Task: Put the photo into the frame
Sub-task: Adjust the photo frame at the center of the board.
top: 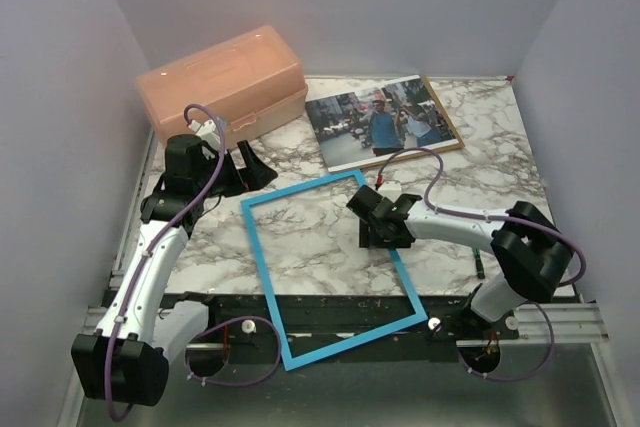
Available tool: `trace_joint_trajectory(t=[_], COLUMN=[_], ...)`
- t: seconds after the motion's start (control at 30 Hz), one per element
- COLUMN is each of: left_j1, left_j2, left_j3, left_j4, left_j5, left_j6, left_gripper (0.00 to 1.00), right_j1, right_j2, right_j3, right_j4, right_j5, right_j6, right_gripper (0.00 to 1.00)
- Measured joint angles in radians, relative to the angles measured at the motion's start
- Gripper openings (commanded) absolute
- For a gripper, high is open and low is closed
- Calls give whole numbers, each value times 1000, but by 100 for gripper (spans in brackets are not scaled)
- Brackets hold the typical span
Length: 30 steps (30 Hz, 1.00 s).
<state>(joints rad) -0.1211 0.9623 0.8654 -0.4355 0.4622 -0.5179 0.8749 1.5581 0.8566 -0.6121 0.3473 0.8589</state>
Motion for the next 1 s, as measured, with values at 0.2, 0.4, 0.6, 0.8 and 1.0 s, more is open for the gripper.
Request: trace_joint_trajectory(t=[0.2,0.4,0.6,0.8,1.0], left_j1=[2,2,8,14,15], left_j2=[-1,-1,2,3,33], left_j3=[0,0,0,-37,-101], left_j4=[-5,-13,-13,27,69], left_j5=[0,3,20,29,45], left_j6=[10,13,10,-24,-64], left_gripper=[98,98,98,97,96], right_j1=[35,62,53,51,48], right_j2=[50,24,-120,-299,-326], right_j3=[44,27,-40,-69,-52], right_j4=[6,-6,-87,-143,-239], right_j5=[47,41,13,-41,-117], right_j6=[25,-37,24,27,35], right_gripper=[18,6,3,1,1])
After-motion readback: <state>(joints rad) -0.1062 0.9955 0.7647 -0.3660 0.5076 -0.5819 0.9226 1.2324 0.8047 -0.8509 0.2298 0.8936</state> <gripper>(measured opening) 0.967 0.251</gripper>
